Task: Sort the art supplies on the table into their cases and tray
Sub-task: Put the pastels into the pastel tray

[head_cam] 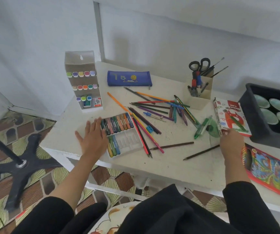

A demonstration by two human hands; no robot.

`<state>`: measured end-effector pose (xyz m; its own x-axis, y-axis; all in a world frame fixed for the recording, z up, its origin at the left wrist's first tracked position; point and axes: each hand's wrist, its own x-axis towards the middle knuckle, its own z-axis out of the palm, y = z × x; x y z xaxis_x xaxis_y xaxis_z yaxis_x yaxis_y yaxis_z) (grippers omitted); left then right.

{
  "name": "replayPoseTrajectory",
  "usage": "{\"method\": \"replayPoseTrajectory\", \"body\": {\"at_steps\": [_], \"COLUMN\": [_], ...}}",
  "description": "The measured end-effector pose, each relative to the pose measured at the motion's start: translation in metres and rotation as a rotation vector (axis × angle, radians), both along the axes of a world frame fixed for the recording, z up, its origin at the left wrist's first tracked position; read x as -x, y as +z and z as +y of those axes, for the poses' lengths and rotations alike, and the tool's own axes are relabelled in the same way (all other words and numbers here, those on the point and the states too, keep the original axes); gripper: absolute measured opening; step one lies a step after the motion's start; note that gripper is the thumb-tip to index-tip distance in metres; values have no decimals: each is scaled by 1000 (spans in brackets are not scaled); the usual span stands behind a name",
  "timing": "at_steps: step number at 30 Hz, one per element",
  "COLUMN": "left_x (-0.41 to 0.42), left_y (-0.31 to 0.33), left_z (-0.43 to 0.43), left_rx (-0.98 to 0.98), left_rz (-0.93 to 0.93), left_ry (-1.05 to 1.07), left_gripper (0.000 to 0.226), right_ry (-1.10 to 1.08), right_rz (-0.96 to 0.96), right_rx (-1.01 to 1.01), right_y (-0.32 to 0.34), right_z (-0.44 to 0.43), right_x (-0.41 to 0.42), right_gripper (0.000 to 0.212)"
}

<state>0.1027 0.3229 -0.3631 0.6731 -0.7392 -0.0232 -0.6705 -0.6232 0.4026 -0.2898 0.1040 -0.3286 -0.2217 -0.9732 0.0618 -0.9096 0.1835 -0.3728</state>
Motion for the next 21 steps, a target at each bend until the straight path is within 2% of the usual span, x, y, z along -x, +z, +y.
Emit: {"method": "replayPoseTrajectory", "body": {"at_steps": [7, 14, 21], "left_x": [1, 2, 4], "left_y": [-4, -3, -1], "left_z": [-1, 1, -1], "left_rx": [13, 23, 9], "left_rz": [40, 11, 10], "left_ry": [-18, -15, 7], "left_gripper": [53, 52, 52], "right_ry": [16, -78, -46], "right_rz": [92, 62, -235], "right_rx": [24, 30, 71], "right_y": [-3, -2, -8], "right_z": [1, 7, 6], "right_x": [-10, -16, -14], "right_gripper": [24, 24, 26]}}
